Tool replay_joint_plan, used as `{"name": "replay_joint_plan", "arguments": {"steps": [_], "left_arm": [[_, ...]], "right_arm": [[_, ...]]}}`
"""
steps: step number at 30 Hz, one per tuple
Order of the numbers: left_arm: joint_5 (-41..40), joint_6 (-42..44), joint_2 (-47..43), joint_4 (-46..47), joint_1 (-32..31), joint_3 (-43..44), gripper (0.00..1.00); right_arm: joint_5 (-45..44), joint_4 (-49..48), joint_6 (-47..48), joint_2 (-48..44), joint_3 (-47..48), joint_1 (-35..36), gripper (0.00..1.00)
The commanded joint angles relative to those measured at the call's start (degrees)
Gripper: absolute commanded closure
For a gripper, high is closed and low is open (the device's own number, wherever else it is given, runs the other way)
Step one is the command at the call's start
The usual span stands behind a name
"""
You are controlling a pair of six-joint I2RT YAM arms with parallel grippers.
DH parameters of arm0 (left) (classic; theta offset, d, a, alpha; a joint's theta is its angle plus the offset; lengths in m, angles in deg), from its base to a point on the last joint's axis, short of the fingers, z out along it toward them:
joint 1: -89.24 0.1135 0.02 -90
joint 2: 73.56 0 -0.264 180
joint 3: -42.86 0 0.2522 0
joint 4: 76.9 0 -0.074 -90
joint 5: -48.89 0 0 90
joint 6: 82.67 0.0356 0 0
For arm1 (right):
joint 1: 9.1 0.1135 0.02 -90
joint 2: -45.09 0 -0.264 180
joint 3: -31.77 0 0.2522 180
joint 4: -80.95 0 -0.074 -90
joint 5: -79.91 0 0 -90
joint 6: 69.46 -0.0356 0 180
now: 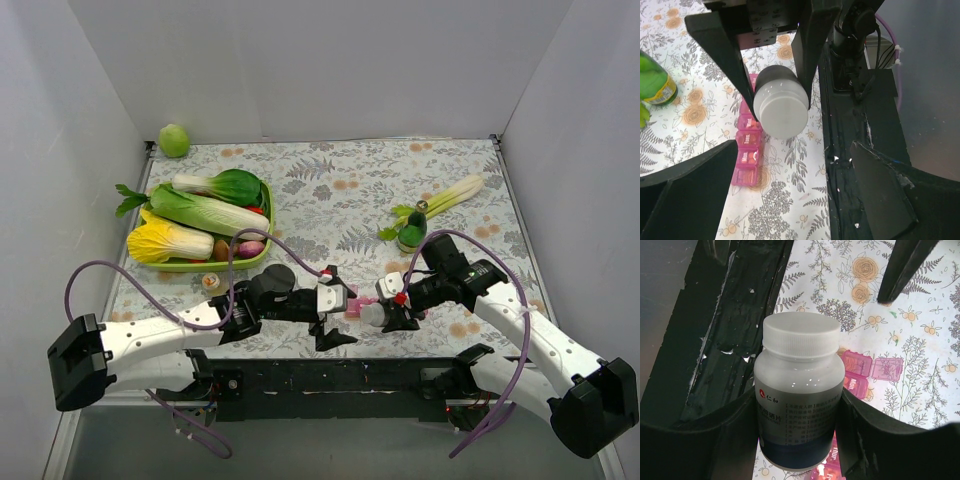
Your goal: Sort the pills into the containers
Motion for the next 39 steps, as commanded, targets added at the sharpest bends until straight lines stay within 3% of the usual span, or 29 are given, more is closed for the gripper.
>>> {"name": "replay_joint_plan", "arguments": {"steps": [1, 7, 10, 12, 17, 18, 20, 21, 23, 25, 26, 30, 31, 34, 38, 39], "left_arm": [[-2.59, 2.57, 3.18, 4.29, -1.55, 3.29, 0.04], [-5.58, 1.61, 8.54, 7.38, -3.05, 5.13, 0.15], [-6.29, 0.82, 10.12, 7.47, -3.4, 6.01, 0.27], [-6.46, -0.06, 10.48, 7.56, -3.4, 6.19, 0.4], [-5.94, -5.23, 10.83, 9.31, -3.49, 5.49, 0.61], [-5.59, -6.12, 10.83, 9.57, -3.57, 5.4, 0.68], [-5.06, -9.01, 11.36, 9.05, -3.49, 5.66, 0.97], [-5.14, -13.55, 11.97, 8.35, -3.57, 6.01, 1.0], [-8.38, -19.89, 12.06, 7.12, -3.49, 6.36, 1.0], [-13.12, -33.85, 11.45, 5.19, -3.31, 6.28, 1.0], [-19.23, -40.08, 11.27, 3.53, -3.22, 6.54, 1.0], [-27.62, -65.14, 8.64, -6.84, -3.05, 7.6, 1.0], [-28.69, -76.42, 7.42, -9.38, -3.05, 7.51, 1.0], [-28.88, -92.28, 8.36, -18.7, -2.87, 10.31, 1.0], [-26.42, -97.18, 10.56, -20.57, -2.7, 13.13, 1.0], [-26.33, -96.92, 10.74, -20.83, -2.78, 13.31, 0.93]], "right_arm": [[1.45, -0.83, 0.37, -0.8, -0.44, 0.31, 0.94], [1.36, -1.27, -0.24, -0.97, -0.61, 0.31, 0.94], [1.1, -1.35, -0.68, -1.15, -0.7, 0.31, 0.94], [0.92, -1.53, -1.03, -1.23, -0.87, 0.31, 0.94], [0.39, -2.59, -2.35, -1.41, -1.4, 0.31, 0.95], [0.3, -2.76, -2.61, -1.41, -1.4, 0.31, 0.95], [-0.13, -3.02, -3.05, -1.41, -1.32, 0.31, 0.95], [-0.48, -3.29, -4.27, -1.41, -1.23, 0.22, 0.95], [-2.76, -4.51, -5.86, -1.67, -1.23, 0.22, 0.96], [-5.22, -5.83, -8.67, -2.11, -1.4, 0.22, 0.96], [-7.93, -6.71, -9.73, -2.46, -1.49, 0.05, 0.96], [-11.21, -8.91, -12.98, -3.43, -1.58, -1.27, 0.97], [-11.3, -9.09, -13.6, -3.52, -1.67, -1.53, 0.97], [-11.12, -9.35, -13.87, -3.35, -1.67, -1.89, 0.97], [-9.63, -8.65, -13.87, -2.82, -0.7, -2.24, 0.97], [-9.54, -8.48, -13.87, -2.82, -0.53, -2.24, 0.97]]}}
